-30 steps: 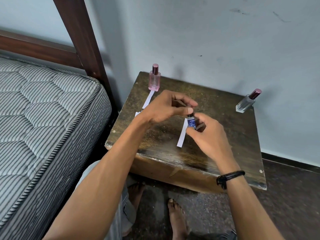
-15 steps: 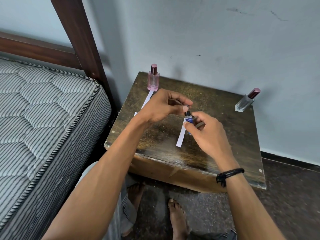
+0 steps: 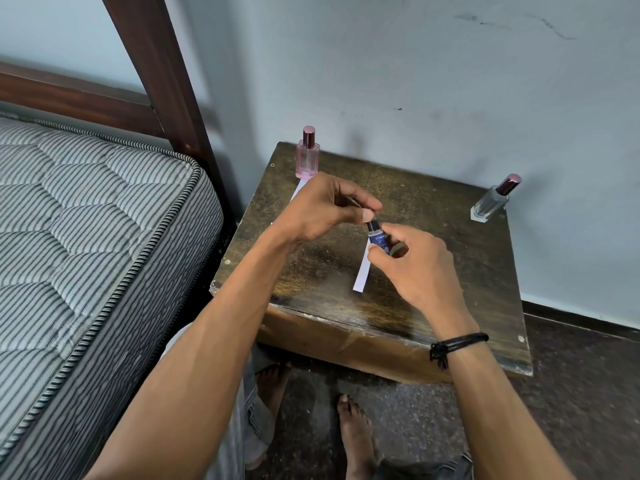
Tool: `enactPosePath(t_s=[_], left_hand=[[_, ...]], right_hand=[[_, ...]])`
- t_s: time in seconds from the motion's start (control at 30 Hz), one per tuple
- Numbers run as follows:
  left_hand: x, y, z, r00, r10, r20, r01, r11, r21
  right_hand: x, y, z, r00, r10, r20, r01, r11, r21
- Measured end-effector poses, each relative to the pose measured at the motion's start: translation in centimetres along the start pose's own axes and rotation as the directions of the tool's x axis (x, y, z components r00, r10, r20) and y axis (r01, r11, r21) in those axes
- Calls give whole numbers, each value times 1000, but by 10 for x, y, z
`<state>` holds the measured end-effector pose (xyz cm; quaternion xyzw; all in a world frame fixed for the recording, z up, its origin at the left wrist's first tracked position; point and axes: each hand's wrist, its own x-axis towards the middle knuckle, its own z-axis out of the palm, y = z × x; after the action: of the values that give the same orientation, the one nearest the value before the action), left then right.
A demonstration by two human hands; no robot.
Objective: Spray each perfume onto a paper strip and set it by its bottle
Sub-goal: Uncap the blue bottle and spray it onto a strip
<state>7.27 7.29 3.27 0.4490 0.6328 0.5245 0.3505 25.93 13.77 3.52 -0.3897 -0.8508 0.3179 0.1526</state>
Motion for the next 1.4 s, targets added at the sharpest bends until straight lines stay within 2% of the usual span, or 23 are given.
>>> enactPosePath(t_s=[0.4,1.03,1.1,1.17,1.2,1.27,1.4], left_hand=[[-1,1,-8,1000,-2,-7,1,999,-32],[-2,1,-10,996,-85,-1,85,996,-1],[-4,3,-21,989,-89,-122,85,996,-37],[-6,1,-49,951,-88,-297,45,988,-148],[-9,1,-61,939,-101,-329,33,978,-206],[-14,2,-71,944,-121,-308,42,967,-250],[-13,0,-60,961,-103,-258,71,989,-131]], right_hand=[[-3,-12,-2,1000,-28,-1,28,999,-28],[-1,-11,1,998,-54,31,56,997,-60],[-4,-6,1,996,-40,75,48,992,-119],[-12,1,1,993,-11,120,33,981,-190],[-16,4,0,993,9,117,14,981,-192],[-21,3,-5,998,23,53,-16,992,-127],[-15,-6,-8,1000,21,-1,-21,998,-58]])
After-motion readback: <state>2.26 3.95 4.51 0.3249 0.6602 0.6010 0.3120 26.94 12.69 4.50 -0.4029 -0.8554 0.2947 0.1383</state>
